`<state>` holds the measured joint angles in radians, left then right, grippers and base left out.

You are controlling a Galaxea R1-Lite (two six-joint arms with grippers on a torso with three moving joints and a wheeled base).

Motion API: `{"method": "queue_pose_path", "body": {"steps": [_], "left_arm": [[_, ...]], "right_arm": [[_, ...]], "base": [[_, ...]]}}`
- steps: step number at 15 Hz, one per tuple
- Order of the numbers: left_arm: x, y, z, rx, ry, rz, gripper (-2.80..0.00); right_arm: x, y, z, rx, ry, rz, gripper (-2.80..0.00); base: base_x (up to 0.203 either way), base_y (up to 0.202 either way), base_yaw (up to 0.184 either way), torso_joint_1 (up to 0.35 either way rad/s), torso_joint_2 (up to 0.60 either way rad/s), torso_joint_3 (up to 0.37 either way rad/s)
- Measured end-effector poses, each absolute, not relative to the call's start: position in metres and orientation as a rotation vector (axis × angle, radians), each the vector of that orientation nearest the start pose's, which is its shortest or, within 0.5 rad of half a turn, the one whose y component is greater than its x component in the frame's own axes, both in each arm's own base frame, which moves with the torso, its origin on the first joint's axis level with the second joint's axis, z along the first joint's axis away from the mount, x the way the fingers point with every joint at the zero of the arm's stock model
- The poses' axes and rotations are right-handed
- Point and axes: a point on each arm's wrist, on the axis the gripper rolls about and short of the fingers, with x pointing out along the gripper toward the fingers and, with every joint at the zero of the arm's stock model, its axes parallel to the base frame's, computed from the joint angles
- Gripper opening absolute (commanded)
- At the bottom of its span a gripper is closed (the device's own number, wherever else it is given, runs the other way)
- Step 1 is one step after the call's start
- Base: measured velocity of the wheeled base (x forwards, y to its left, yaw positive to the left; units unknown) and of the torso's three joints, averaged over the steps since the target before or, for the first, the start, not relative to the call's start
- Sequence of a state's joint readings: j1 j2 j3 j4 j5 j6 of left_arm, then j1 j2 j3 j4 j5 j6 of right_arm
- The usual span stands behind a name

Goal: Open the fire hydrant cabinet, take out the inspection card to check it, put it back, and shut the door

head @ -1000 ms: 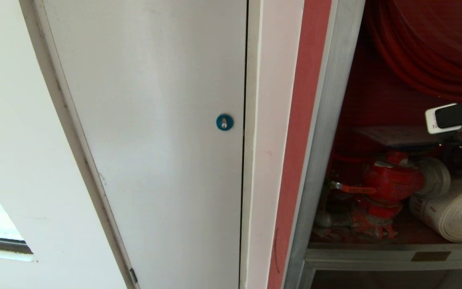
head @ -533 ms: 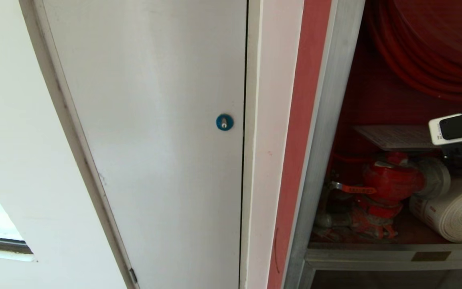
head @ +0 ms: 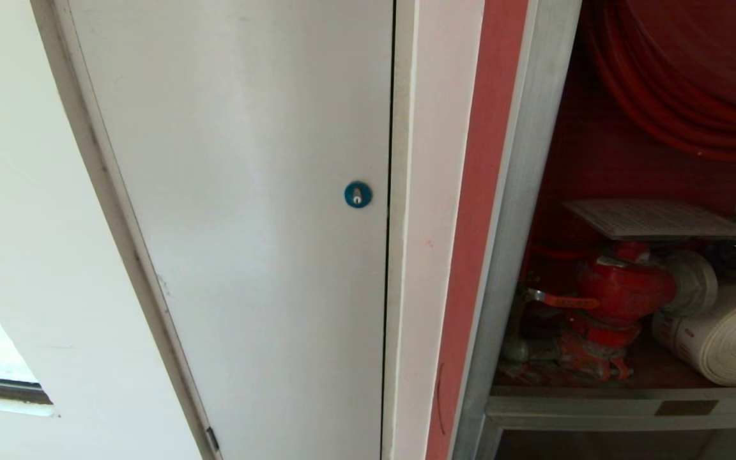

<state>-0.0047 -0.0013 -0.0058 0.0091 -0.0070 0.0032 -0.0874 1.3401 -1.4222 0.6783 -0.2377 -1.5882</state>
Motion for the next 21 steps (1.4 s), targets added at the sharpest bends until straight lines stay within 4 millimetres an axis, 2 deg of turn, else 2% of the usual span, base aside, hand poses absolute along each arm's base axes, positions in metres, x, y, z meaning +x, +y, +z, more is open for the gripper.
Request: {"method": "queue_pose_path", "body": {"steps": [3,9,13,16,21], "left_arm": [[-0.023,0.000,0.076,0.003,0.002,-0.012,-2.80],[-0.023,0.000,0.076,0.003,0.002,-0.012,-2.80],[-0.023,0.000,0.076,0.003,0.002,-0.012,-2.80],[-0.023,0.000,0.076,0.003,0.002,-0.012,-2.80],[-0.023,0.000,0.076,0.003,0.002,-0.012,-2.80]], "right_arm": [[0.155,-0.017,0.325,-1.416,0.692,0.254,-2.80],[0.118,-0.004,0.313,-0.708,0.621,0.498,-2.80],[0.085,-0.001,0.311,-0.412,0.616,0.407,-2.80],[0.046,0.003,0.305,-0.295,0.573,0.346,-2.80],[-0.019,0.008,0.272,-0.259,0.486,0.289,-2.80]], "base": [[0.000,0.000,0.000,0.000,0.00,0.000],[0.000,0.000,0.000,0.000,0.00,0.000],[0.000,0.000,0.000,0.000,0.00,0.000],[0.000,0.000,0.000,0.000,0.00,0.000],[0.000,0.000,0.000,0.000,0.00,0.000]]}}
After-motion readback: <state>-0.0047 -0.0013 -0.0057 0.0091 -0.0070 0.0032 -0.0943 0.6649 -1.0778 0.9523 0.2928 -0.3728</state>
